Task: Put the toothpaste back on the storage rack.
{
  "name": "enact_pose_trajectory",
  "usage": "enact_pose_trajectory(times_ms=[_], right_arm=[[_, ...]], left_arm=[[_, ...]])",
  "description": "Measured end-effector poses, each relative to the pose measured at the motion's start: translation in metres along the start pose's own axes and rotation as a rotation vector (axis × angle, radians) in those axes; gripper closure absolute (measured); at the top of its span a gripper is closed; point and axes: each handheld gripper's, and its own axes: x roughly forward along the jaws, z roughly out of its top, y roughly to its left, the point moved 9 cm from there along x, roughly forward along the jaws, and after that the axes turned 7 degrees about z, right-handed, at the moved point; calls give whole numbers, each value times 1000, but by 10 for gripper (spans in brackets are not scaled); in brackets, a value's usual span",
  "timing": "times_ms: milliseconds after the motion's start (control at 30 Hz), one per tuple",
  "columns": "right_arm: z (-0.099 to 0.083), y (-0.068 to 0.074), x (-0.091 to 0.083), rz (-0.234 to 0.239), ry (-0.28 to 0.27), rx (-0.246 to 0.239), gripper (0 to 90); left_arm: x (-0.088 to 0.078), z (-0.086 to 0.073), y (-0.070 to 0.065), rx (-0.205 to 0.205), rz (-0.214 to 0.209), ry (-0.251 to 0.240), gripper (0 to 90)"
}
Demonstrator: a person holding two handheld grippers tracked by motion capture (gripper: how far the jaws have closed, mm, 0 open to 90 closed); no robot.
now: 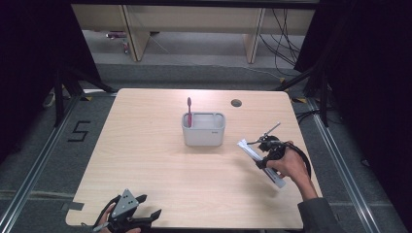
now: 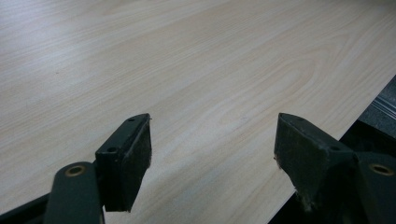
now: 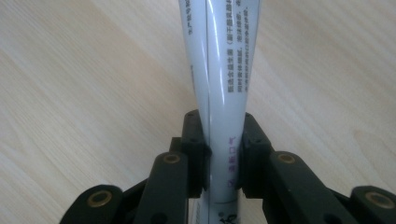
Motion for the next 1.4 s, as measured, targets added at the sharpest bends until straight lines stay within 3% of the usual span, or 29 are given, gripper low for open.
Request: enact_pose_trajectory(times_ms=[200, 233, 267, 333, 433, 467, 633, 700, 733, 933, 1033, 1067, 1100, 1167, 1400], right_arm=[[10, 2, -6, 16, -89, -30, 759], [11, 3, -7, 8, -96, -11, 759], [13, 5, -9, 23, -113, -13, 758], [16, 4, -11, 12, -144, -15, 758], [22, 8, -15, 37, -191, 1, 759], [25, 7, -16, 32, -213, -27, 759], [37, 12, -21, 49, -299, -14, 759], [43, 14, -23, 60, -338, -32, 759], [47, 15, -23, 65, -371, -37, 759], [62, 20, -29, 83, -456, -54, 759], [67, 24, -33, 85, -464, -39, 759], [71, 26, -33, 82, -496, -27, 758], [71, 29, -35, 96, -481, 10, 759], [81, 27, -37, 84, -536, -20, 759], [99, 35, -41, 90, -579, -45, 759]], left_arm=[[0, 0, 0, 4, 2, 3, 271], [0, 0, 1, 8, 2, 5, 271], [0, 0, 1, 6, 1, 4, 271], [-1, -1, 2, 19, 2, 12, 271], [-1, -1, 2, 15, 3, 10, 271], [-1, -1, 2, 18, 2, 12, 271], [-1, 0, 1, 8, 1, 4, 271], [-1, -1, 2, 21, 1, 15, 271], [-1, 0, 1, 9, 1, 6, 271], [-1, 0, 1, 7, 2, 2, 271], [-1, 0, 1, 6, 1, 3, 271], [-1, 0, 1, 11, 0, 5, 271], [-1, 0, 2, 19, -1, 7, 271], [-1, 0, 1, 17, -2, 7, 271], [-2, 0, 1, 18, -4, 6, 270]])
